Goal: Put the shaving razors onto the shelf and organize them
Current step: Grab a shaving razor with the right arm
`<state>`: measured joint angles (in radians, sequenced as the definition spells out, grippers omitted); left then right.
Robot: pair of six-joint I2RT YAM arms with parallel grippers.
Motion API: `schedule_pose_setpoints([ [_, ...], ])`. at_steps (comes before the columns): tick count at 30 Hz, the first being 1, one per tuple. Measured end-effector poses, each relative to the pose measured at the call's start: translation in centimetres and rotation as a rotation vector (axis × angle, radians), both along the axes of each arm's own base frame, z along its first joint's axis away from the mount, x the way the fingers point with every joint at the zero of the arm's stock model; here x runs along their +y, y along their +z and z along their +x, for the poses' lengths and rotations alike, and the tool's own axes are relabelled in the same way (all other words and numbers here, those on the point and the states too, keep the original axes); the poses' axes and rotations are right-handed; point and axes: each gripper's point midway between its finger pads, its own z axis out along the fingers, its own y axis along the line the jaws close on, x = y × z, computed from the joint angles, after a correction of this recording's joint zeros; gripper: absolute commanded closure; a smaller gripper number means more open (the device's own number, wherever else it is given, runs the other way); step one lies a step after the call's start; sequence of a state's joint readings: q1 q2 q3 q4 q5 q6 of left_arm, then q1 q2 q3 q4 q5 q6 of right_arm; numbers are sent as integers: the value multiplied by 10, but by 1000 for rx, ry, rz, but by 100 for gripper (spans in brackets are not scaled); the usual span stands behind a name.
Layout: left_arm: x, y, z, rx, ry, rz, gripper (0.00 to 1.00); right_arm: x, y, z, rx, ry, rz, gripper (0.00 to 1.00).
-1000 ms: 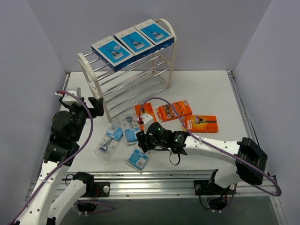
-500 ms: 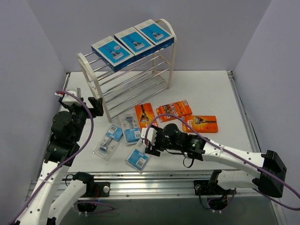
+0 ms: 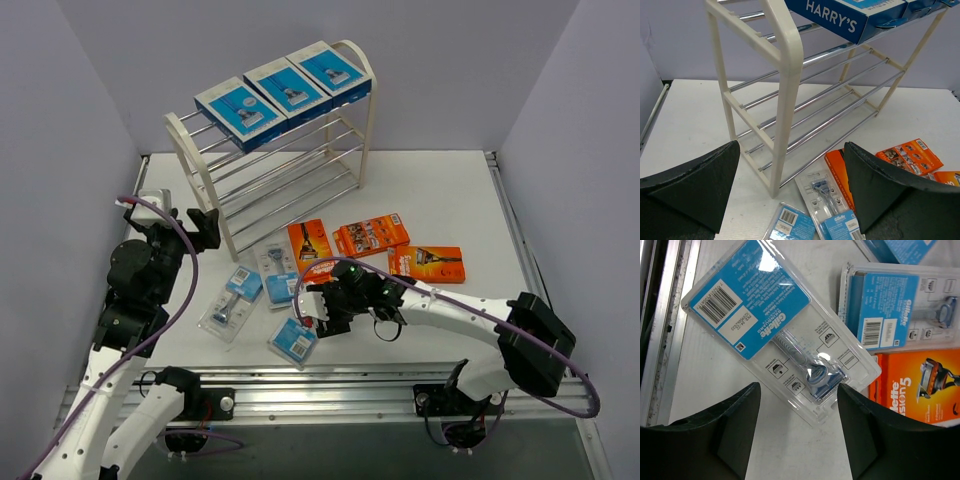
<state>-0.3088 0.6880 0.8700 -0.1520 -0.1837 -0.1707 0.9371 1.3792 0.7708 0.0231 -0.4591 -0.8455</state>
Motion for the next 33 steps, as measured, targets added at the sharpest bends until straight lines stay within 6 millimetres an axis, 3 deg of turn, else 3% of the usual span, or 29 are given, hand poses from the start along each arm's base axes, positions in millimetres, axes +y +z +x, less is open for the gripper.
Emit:
schedule_pose_setpoints([
  [11, 0, 5, -3, -19, -5, -6, 6, 6, -41, 4, 36, 100, -95, 45],
  [22, 0, 9, -7, -33, -10, -10, 6, 22, -57, 11, 35, 110, -68, 47],
  [29, 0, 10, -7, -35, -15, -11, 6, 30, -57, 15, 51, 111, -71, 57],
  [33, -1, 10, -8, -36, -16, -11, 6, 32, -57, 13, 68, 119, -73, 67],
])
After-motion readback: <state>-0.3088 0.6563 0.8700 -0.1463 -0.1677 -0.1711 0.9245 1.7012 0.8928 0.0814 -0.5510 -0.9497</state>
